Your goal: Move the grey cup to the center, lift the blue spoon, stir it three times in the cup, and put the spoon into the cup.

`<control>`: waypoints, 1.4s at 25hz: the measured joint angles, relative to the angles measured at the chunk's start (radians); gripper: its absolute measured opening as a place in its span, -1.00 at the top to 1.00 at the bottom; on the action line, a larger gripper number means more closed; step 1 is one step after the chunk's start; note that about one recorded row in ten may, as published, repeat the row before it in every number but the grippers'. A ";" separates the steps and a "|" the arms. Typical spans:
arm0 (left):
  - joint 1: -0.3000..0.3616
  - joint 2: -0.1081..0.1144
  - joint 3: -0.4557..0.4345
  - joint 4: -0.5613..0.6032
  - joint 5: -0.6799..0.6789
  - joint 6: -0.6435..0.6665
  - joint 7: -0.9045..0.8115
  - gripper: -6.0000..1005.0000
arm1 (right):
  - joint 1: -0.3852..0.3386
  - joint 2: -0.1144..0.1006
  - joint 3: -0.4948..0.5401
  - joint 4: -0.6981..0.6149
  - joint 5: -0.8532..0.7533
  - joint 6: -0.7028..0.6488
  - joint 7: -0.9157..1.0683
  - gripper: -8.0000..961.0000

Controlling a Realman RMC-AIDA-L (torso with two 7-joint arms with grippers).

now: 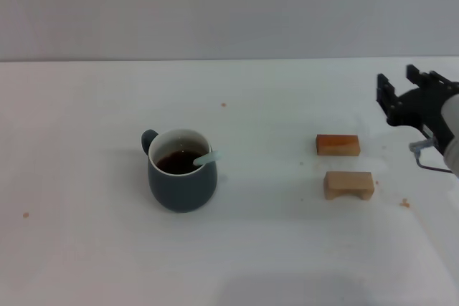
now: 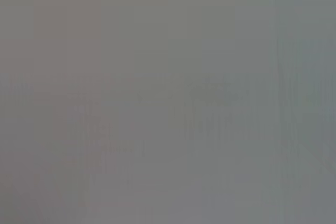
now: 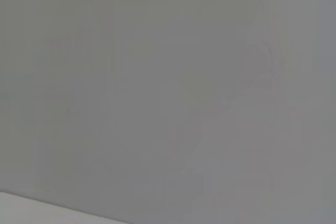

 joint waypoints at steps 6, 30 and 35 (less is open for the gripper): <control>-0.002 -0.002 -0.003 -0.002 0.000 -0.006 0.000 0.99 | -0.003 -0.001 0.002 -0.055 0.000 -0.063 0.000 0.07; -0.004 -0.008 0.001 -0.006 0.000 -0.002 0.000 0.99 | 0.018 0.001 -0.062 -0.151 0.010 -0.255 0.010 0.07; -0.005 -0.007 0.002 -0.006 0.000 -0.004 0.000 0.99 | 0.018 0.001 -0.068 -0.155 0.013 -0.272 0.012 0.07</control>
